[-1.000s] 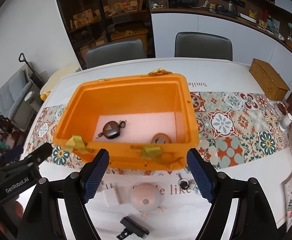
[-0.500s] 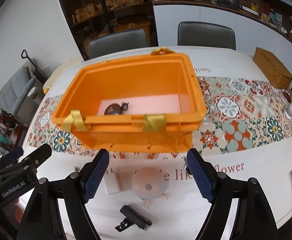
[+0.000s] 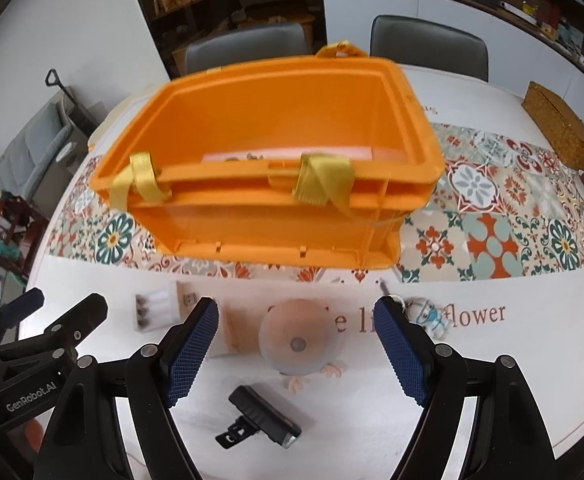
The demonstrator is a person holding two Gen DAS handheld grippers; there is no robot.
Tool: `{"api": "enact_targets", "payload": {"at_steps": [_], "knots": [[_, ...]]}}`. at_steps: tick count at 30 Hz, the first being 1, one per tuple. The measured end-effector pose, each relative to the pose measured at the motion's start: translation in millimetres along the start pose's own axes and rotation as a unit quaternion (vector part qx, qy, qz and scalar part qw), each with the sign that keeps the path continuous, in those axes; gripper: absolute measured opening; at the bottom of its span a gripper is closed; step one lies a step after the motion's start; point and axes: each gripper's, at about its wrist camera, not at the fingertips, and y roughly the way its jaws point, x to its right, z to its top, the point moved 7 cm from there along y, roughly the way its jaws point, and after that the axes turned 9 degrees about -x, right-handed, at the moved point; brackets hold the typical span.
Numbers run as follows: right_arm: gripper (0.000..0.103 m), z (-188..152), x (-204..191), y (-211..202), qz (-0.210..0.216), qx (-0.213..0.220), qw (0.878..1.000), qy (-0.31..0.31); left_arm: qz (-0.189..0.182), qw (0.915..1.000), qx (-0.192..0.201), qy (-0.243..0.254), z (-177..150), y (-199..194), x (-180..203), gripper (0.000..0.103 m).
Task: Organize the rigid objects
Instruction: 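Withdraw both tools from the crate toward the remaining items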
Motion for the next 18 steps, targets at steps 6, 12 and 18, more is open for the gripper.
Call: {"api": "enact_targets", "payload": {"at_steps": [6,12,18], "knots": [[0.082,-9,1,16,-0.001,-0.020,1.000,-0.004,0.004,0.9998,-0.018,0.001,-11,15,2,0.103],[0.083,-16,2,32,-0.002,-0.039,0.999,-0.010,0.007,0.9993,-0.038,-0.001,-20,28,2,0.103],[0.084,-23,4,45,-0.004,-0.060,0.998,-0.011,0.008,0.9987,-0.051,-0.002,-27,39,4,0.103]]}}
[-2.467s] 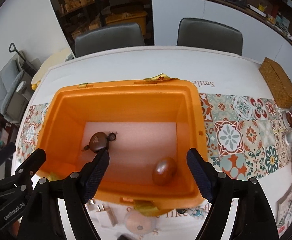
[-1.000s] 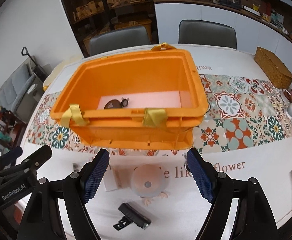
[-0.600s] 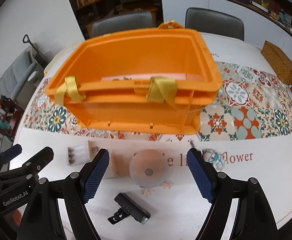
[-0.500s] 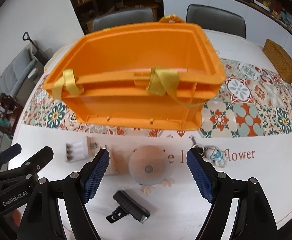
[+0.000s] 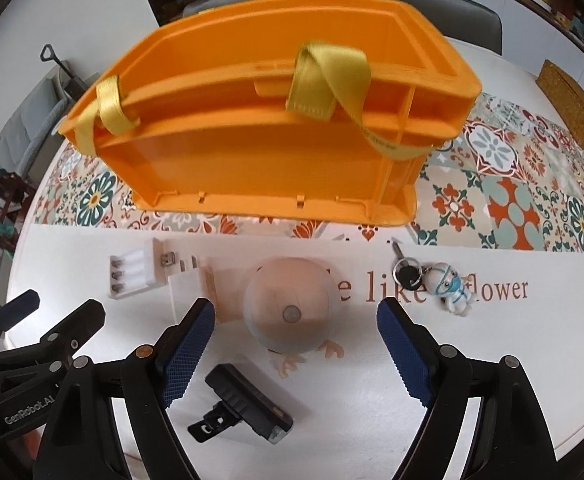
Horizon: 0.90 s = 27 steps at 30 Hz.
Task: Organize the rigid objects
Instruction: 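Withdraw both tools from the crate toward the remaining items, then grasp the beige night light with the right tool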
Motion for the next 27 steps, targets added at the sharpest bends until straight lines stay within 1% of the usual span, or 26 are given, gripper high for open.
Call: {"api": "enact_targets", "payload": {"at_steps": [9,17,27], "knots": [[0.085,-5,2,23,-0.005,-0.025,1.000,-0.006,0.005,0.9999,-0.014,0.000,-6,15,3,0.103],[0.085,-2,0,40,-0.011,-0.035,0.999,-0.014,0.012,0.9996,-0.026,0.000,-8,31,3,0.103],[0.085,3,-5,60,-0.017,-0.043,0.999,-0.018,0.012,0.9992,-0.039,-0.006,-9,44,-1,0.103]]}}
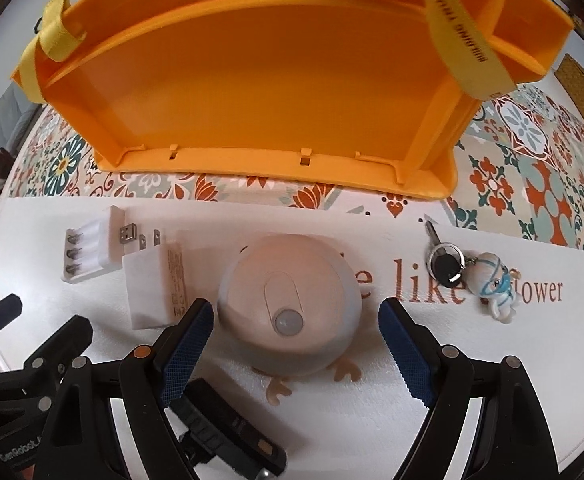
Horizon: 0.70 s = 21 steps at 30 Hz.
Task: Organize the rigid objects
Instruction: 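Grasp the beige night light with the right tool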
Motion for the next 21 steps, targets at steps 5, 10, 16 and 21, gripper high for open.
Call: {"api": "enact_targets", "payload": {"at_steps": [5,10,16,21], "knots": [[0.085,4,-3,8,-0.003,-0.001,1.000,0.002,0.001,1.0000,-0.003,-0.002,2,5,-1,0.103],[0.085,6,-11,14,-0.007,0.001,1.000,0.001,-0.002,1.0000,-0.006,-0.003,3,9,-1,0.103],[0.079,9,-12,19,-0.019,0.015,1.000,-0.008,-0.002,1.0000,-0.009,0.002,2,11,1,0.103],[0.075,2,-15,15,-0.020,0.021,0.999,-0.016,-0.002,1.0000,-0.005,0.006,1,9,2,0.103]]}}
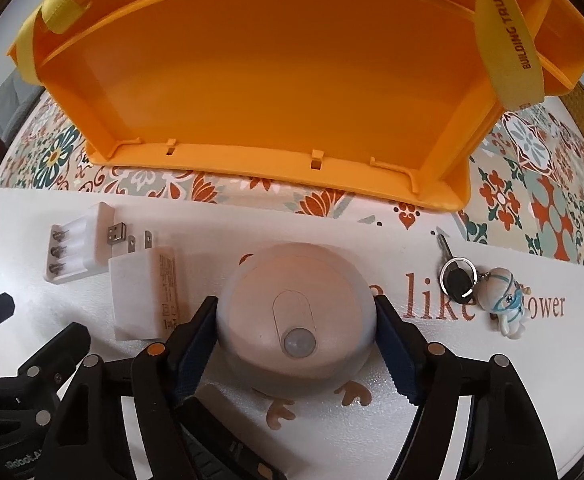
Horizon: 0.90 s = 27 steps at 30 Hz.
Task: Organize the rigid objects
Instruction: 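Grasp the beige night light with the right tool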
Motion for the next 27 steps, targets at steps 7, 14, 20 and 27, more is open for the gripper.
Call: {"api": "enact_targets", "payload": {"at_steps": [7,14,20,27], "knots": [[0.075,-3,6,-16,0.006,0.011,1.000,0.008,-0.013,0.9998,0.014,0.003,1,-9,5,0.103],[0.075,-10,23,-43,0.009,0.027,0.999,0.021,-0.033,0.9989,0.033,0.007,3,-19,18,0.103],[0.075,-19,46,-52,0.011,0.026,0.998,0.048,-0.056,0.9979,0.033,0.011,4,-17,34,0.102],[0.075,-26,65,-49,0.007,0.019,0.997,0.071,-0.073,0.9967,0.021,0.030,5,-4,55,0.096]]}}
